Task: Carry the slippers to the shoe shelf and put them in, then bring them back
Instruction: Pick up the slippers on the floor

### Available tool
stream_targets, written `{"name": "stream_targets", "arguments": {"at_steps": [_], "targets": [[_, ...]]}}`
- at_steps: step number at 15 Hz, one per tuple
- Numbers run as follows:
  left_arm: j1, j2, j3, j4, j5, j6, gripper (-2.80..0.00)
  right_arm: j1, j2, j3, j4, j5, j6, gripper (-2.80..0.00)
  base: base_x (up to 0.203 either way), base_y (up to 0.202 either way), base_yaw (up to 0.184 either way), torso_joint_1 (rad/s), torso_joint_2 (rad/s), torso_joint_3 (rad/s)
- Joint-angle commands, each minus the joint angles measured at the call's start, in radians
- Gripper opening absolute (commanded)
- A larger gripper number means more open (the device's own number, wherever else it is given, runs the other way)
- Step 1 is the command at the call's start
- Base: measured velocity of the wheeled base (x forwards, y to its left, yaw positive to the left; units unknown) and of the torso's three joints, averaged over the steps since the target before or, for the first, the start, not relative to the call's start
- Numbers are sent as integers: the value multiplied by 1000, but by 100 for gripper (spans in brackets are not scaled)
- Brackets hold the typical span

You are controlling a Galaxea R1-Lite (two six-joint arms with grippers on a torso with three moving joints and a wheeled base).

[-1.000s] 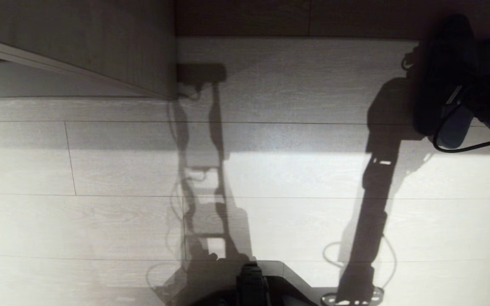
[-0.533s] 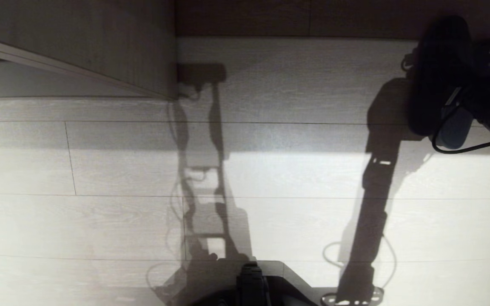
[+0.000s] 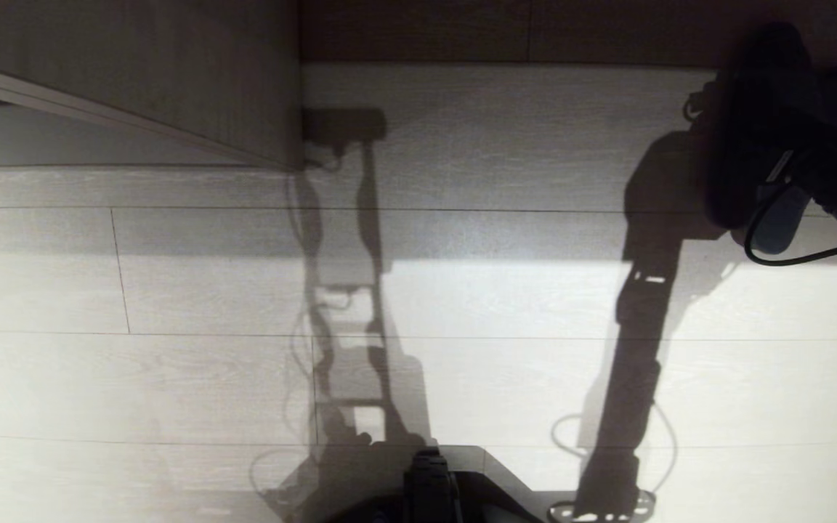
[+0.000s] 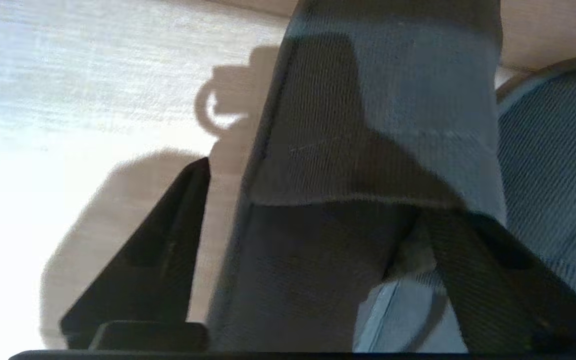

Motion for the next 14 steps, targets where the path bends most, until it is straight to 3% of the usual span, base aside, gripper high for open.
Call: {"name": "stream_targets", "arguments": {"at_steps": [1,13,14], "targets": [[0,0,0,0,1,0,-280,0,-45,18,11,1,-1,0,0,0,0,0,0,0],[0,0,0,0,1,0,-280,8,-237,182,207,8,-8,0,0,0,0,0,0,0],[0,0,0,0,1,0,-280,7,-263,208,219,15,-9,-280,0,0,0,0,0,0]]}}
